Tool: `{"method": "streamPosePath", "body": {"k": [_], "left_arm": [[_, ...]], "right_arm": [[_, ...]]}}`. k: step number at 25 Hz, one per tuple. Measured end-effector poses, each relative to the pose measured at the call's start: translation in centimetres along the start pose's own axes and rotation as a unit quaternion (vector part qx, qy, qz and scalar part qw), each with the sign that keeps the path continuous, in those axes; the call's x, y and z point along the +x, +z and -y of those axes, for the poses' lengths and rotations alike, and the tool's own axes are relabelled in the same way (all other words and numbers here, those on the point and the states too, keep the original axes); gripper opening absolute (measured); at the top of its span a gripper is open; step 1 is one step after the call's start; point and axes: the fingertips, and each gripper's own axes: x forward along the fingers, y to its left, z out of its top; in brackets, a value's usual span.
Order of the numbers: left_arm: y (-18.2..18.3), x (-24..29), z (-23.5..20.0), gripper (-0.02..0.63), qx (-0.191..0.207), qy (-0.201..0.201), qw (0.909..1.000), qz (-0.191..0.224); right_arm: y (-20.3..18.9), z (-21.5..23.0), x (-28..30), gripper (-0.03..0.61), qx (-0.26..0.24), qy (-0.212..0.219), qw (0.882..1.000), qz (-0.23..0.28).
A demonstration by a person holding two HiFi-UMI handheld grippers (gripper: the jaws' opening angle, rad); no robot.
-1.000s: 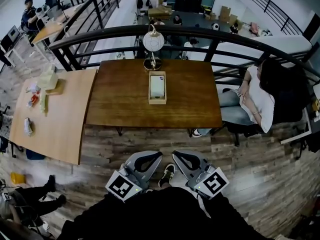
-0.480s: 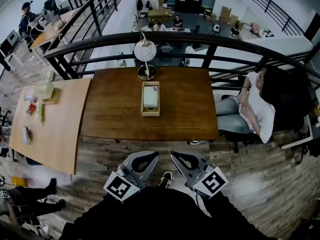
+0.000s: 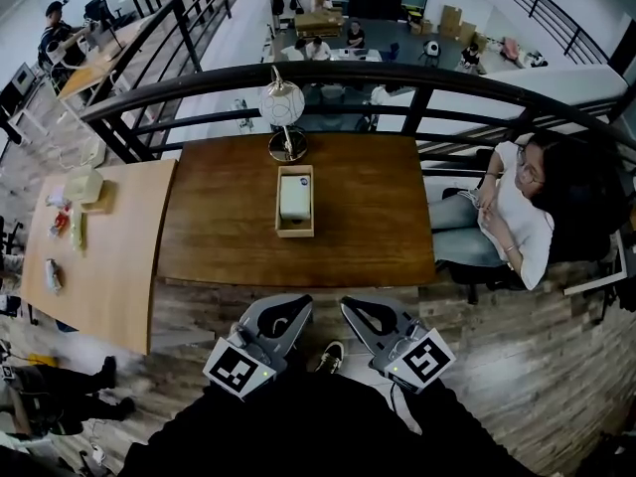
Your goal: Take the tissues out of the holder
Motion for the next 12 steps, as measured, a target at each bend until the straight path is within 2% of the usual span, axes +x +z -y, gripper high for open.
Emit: {"method": "streamPosePath", "body": {"k": [7,12], "left_arm": [[-0.5,2.1,-4.3,0.009,0.003,-0.002,1.0000,0.004],[-1.2,3.5,-8.5,0.009,-0.001,-0.012,0.9999,0.003]], "right_arm": [[-1.2,2.7,3.0,0.006,0.002,-0.006,1.000,-0.014],[-2.5,4.9,6.7,0.006,0.003,-0.004,0.999,-0.051]]}}
